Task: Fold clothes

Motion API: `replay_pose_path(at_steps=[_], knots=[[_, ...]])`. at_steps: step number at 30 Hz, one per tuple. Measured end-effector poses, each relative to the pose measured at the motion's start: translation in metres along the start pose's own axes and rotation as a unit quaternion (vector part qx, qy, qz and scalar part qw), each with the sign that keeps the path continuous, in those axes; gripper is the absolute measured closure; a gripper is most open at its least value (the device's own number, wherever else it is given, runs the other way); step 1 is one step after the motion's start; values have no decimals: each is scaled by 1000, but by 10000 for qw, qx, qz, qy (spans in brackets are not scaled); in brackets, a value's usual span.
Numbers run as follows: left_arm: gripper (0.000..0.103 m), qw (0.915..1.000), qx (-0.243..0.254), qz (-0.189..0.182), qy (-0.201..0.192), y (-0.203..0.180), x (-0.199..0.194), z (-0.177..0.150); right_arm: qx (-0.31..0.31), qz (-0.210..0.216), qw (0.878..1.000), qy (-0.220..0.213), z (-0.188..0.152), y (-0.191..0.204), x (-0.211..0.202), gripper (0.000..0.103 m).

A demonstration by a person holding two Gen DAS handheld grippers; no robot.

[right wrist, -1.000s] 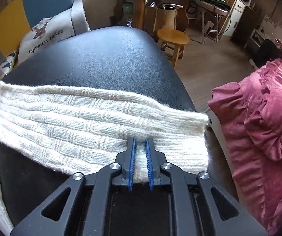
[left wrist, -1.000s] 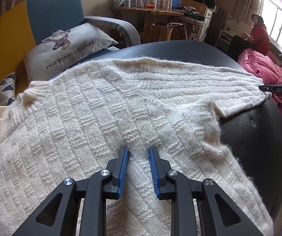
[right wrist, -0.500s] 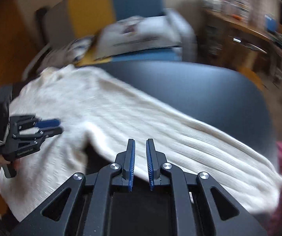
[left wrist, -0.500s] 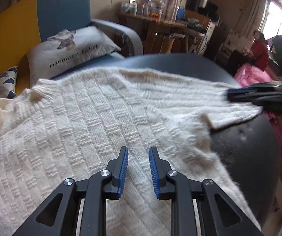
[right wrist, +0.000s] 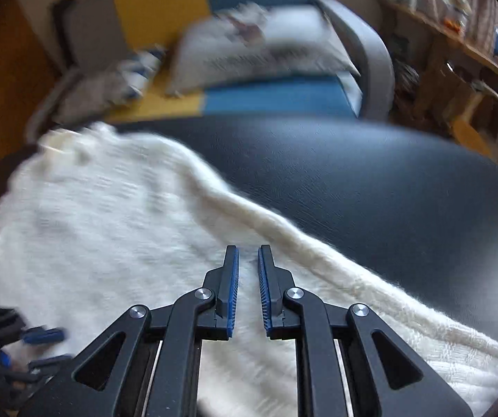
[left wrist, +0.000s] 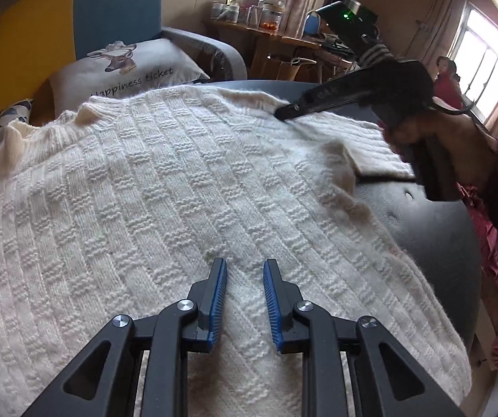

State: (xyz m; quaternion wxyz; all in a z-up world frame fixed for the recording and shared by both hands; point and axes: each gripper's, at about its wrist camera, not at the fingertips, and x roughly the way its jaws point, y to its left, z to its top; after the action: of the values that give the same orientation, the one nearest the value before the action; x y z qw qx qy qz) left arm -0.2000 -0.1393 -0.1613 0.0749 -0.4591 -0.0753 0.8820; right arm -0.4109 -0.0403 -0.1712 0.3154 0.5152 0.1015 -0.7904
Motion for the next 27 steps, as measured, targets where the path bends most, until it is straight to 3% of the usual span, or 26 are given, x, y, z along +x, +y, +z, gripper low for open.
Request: replay_pose_path(at_steps=[7,10,19,23,27], knots=[[81,9999,101,99,-8,-6,-2,-3,263,-35,9992,-289,6,-11,4,97],[81,10000,26,65,-10,-7,-8,-2,240,-153,9993,-226,6,-5,-3,95],[82,9984,279,-270,-400,-42,-37,-2,-997,-428,9941,-20,-35,18,-66,93],[82,9974,609,-326,-217,-70,-25,1,-686,-785,9944,195,-49,-8,-53,93],[82,9939,938,-493,311,-86,-3,-14,-337,-826,9956,276,-59,-33,-40,93]])
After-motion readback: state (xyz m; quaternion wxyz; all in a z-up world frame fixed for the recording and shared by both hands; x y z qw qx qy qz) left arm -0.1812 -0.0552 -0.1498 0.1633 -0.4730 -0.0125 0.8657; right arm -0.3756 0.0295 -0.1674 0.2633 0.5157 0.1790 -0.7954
